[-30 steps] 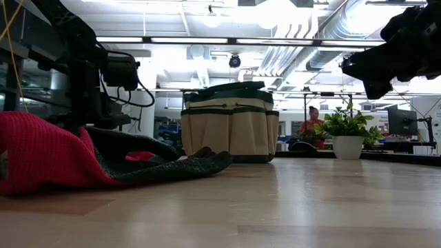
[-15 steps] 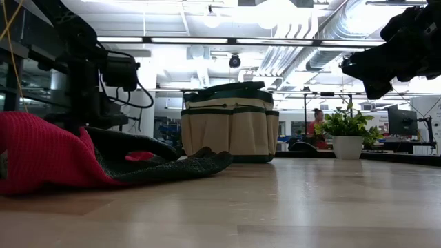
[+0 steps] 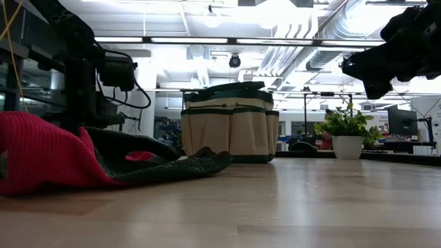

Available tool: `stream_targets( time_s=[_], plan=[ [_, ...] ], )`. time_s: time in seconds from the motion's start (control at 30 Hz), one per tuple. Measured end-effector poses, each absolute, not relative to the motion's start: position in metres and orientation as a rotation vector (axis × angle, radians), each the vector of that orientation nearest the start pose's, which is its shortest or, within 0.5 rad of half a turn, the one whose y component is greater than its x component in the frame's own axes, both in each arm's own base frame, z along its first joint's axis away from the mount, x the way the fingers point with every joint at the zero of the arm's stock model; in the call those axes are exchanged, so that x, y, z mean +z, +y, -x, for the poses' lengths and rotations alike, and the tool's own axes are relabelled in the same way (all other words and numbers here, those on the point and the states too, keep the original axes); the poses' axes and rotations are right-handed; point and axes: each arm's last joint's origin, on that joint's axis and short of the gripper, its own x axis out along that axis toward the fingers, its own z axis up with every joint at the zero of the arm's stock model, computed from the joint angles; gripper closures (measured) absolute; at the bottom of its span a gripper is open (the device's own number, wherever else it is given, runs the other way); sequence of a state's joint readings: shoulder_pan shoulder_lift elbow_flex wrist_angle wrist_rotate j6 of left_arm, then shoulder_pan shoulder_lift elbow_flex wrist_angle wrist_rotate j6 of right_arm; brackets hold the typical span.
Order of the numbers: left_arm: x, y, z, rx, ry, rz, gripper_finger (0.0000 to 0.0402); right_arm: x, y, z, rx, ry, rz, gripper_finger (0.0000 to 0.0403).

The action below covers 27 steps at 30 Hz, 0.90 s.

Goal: Pick & Place Garden tools in Gardening bag
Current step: Put the brown hand rake into the gardening bag

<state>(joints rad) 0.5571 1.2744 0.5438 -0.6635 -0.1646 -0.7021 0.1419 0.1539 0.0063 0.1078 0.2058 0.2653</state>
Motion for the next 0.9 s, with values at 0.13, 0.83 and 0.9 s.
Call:
stream_targets(
  time_s=[0.13, 0.83, 0.9],
  plan=[
    [0.147, 0.097, -0.147, 1.072, 1.146, 0.837, 0.0343, 0.163, 0.009, -0.106, -0.069, 0.031, -0.258, 0.0268],
    [0.191, 0.077, -0.153, 0.906, 0.961, 0.725, 0.0343, 0.163, 0.009, -0.106, -0.069, 0.031, -0.258, 0.0268],
    [0.199, 0.075, -0.157, 0.872, 0.944, 0.694, 0.0343, 0.163, 0.009, -0.106, -0.069, 0.030, -0.258, 0.0268]
  ],
)
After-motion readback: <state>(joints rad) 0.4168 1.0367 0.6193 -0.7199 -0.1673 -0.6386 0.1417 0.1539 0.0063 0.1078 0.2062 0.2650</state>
